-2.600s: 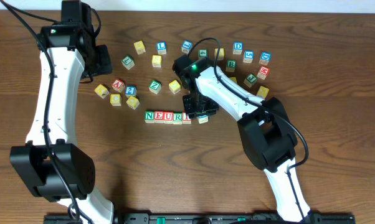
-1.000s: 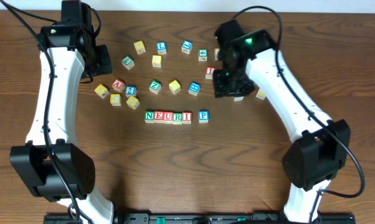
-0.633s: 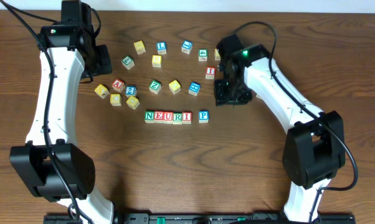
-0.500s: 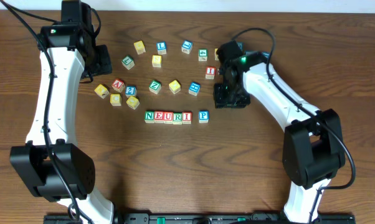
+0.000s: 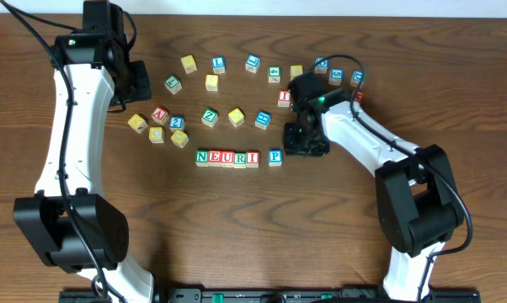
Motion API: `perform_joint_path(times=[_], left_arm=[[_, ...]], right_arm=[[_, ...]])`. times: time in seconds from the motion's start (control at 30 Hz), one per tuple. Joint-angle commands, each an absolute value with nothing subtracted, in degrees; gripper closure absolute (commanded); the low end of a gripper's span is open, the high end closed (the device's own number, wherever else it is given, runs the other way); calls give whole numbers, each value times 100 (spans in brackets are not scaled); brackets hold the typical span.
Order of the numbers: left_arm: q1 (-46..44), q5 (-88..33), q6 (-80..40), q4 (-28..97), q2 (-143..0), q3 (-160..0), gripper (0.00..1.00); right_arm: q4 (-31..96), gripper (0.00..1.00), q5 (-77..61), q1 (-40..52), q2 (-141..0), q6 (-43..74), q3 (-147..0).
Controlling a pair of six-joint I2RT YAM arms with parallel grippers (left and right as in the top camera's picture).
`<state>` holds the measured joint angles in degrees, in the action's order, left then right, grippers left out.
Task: Spell out NEURIPS
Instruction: 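Push the P block against the row with the open right gripper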
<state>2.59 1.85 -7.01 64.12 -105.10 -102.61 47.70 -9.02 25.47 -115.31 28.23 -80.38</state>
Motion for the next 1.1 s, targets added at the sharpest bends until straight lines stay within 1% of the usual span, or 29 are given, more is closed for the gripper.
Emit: perform_joint_path(times=[0.0, 0.63, 1.07], left_arm=[[283, 211, -626, 6423, -10398, -10409, 52], [283, 211, -626, 6423, -10398, -10409, 53], [283, 211, -628, 6420, -10398, -10409, 52]], right_arm=[[4755, 59, -969, 2589, -11721, 3129, -7977], [4665, 59, -1111, 2694, -11883, 3170, -7975], [4571, 62, -1372, 2821, -11885, 3183, -7975]])
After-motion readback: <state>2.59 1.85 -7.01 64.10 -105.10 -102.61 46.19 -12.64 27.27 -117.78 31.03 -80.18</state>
